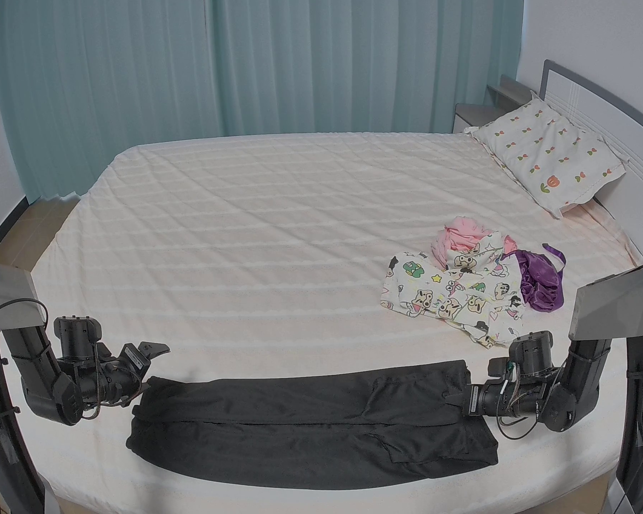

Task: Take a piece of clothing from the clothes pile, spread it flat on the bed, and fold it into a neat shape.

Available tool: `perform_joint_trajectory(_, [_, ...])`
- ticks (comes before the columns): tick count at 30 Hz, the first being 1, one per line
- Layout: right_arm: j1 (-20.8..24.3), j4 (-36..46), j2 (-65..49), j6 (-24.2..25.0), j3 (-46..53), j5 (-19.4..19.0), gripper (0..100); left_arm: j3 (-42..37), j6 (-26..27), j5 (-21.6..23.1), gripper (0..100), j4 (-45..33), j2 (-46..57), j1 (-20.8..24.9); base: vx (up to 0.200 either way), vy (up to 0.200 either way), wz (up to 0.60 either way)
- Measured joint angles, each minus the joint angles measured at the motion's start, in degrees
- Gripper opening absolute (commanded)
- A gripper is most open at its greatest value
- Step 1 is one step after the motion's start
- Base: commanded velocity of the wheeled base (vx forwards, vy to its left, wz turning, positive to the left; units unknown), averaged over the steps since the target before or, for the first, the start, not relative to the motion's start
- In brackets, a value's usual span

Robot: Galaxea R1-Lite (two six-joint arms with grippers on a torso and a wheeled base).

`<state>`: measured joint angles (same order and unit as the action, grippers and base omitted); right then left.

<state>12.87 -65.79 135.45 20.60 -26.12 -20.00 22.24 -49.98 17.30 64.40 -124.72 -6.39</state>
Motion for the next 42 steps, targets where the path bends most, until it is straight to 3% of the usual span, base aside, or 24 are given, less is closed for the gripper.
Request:
perform_joint_trajectory(10, [-0.4,-2.5,-0.3,0.6,0.6,0.0,100,-0.6,0.0,0.0,100,0.1,0.1,0.0,0.0,0.0,0.0])
perform_joint_trajectory(16, [-1.0,-4.5,-0.3,4.7,0.7,-0.1,100,-1.5,-0.1,0.0,100,0.2,0.6,-0.6,0.0,0.0,0.0])
perform_joint_trajectory(25, [-1.6,-8.2,-0.4,9.6,0.3,-0.2,100,-2.4,-0.1,0.0,100,0.1,1.6,-0.9,-0.2,0.0,0.0])
perform_joint_trajectory(32, [-1.7,-8.4,-0.2,9.8,0.1,-0.3,100,-4.0,0.3,0.1,100,0.0,2.7,-1.4,0.0,0.0,0.0])
perform_joint_trajectory(42, [-1.7,-8.4,0.0,9.8,0.1,-0.3,100,-7.9,14.6,0.2,100,-1.1,3.9,-3.9,0.0,0.0,0.0])
